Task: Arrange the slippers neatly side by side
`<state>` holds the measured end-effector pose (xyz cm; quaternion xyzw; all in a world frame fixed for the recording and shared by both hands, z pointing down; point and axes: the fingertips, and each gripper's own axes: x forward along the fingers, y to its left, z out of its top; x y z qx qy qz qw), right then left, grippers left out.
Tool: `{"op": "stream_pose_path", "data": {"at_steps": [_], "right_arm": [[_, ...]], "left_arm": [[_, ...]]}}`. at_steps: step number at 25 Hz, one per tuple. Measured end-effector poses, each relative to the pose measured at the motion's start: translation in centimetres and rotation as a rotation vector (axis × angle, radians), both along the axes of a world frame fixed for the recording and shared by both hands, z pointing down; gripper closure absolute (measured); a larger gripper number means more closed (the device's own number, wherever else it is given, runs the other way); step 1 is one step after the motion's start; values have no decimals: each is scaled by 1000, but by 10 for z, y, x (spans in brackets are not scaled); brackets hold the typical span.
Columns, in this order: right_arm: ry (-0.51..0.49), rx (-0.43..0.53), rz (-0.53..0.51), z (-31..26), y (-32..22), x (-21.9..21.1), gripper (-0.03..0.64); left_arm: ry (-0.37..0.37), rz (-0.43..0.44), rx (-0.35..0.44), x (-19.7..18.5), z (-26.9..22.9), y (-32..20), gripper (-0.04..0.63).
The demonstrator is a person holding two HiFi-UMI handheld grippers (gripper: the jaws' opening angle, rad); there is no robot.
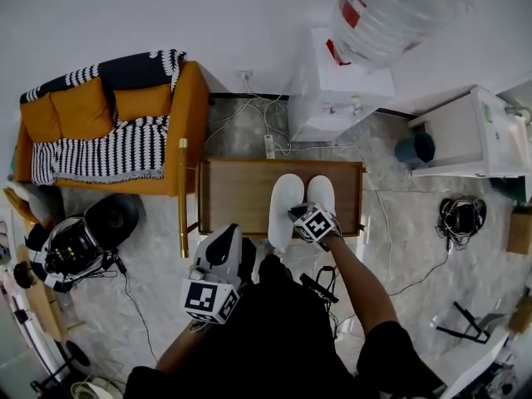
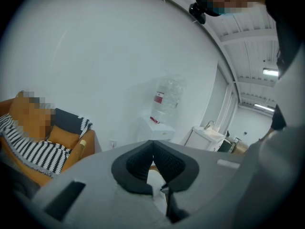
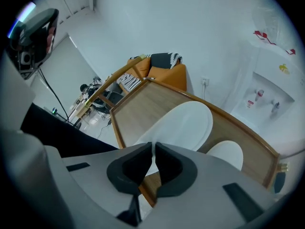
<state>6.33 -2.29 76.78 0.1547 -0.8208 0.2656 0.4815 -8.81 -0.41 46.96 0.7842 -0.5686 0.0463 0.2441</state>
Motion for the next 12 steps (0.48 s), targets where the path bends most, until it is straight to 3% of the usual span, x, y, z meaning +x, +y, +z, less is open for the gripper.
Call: {"op": "stream_pose_path", "data": {"at_steps": [3,12], "right_arm": [[24,24,-68,3,0,5,591],[76,37,-45,29,-8,20,591]], "left_arm": [[-12,-3,2,4,2,5,583],[-36,-27,1,10,2,15,583]]}}
